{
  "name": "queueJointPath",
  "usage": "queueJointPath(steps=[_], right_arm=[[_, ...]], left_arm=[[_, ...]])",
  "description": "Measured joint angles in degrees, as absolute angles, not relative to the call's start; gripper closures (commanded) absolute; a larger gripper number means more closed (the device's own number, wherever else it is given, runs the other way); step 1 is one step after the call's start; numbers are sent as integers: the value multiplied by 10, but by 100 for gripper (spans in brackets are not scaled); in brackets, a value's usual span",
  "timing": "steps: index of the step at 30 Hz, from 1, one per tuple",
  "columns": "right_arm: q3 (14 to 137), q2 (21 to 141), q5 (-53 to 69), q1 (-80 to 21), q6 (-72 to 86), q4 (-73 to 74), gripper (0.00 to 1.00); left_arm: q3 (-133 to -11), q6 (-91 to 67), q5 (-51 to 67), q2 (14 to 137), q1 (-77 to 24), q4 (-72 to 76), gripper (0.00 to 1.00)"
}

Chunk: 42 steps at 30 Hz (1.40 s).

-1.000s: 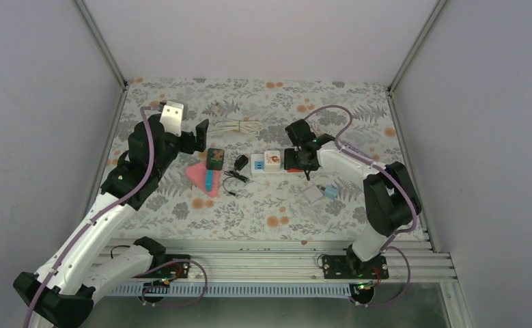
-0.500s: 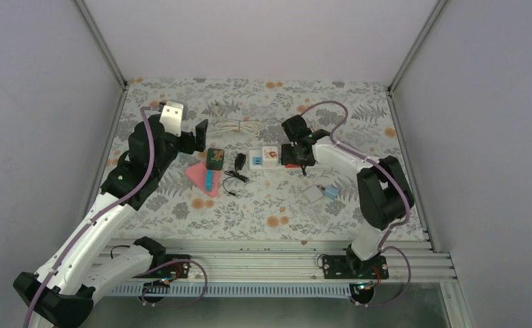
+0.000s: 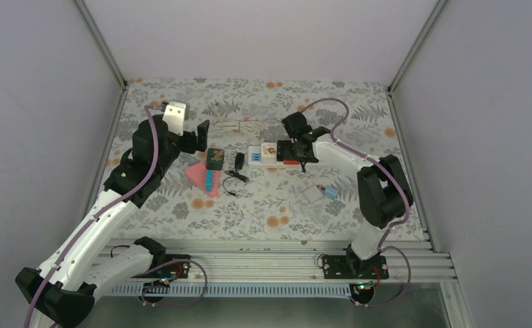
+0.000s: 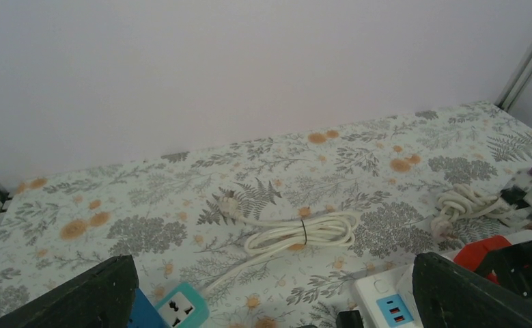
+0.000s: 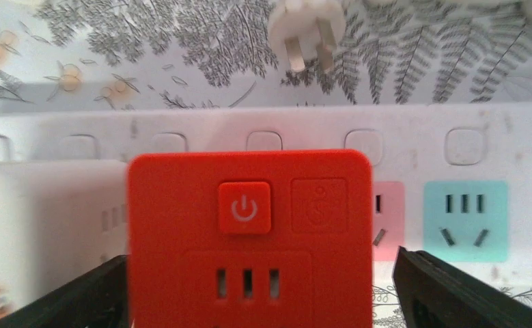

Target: Insert the plug

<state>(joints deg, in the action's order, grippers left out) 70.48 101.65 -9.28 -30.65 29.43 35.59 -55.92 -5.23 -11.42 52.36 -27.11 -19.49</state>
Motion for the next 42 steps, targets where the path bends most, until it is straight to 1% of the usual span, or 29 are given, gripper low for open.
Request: queueJointPath(steps=[3,7,11,15,18,19,24,26,29,32,35,42], right_arm=[[700,982,-98,-307,291,356,0],[657,869,-132,-305,303,349,0],[584,754,-171,-284,339,351,0],[509,698,-182,-253,381,368,1],[465,694,-161,-243,400,380,12],[454,696,-146,-243,407,385,14],[444,689,-109,-280,472,407,14],[443,679,-99,-306,501,408,12],[430,676,-81,-328,542,400,4],[401,689,-69,-334,570,389,0],[381,707,-67,-334,582,382,0],[383,771,-92,-329,563,354,2]], left_arm=[[-559,-54,-113,529,-271,-197,0],[-559,-54,-95,531,-271,-201,0],[-559,-53,-77,518,-271,-194,0],[-559,-51,-58,501,-271,-183,0],[-559,-51,-44,499,-271,-179,0],[-559,-51,-42,499,-271,-178,0],[-559,-51,-36,499,-271,-177,0],[-559,-51,-35,499,-271,-177,0],[-559,-51,-33,499,-271,-177,0],[-559,-51,-33,499,-271,-177,0],[-559,-51,-33,499,-271,-177,0],[-559,-51,-30,504,-271,-177,0]])
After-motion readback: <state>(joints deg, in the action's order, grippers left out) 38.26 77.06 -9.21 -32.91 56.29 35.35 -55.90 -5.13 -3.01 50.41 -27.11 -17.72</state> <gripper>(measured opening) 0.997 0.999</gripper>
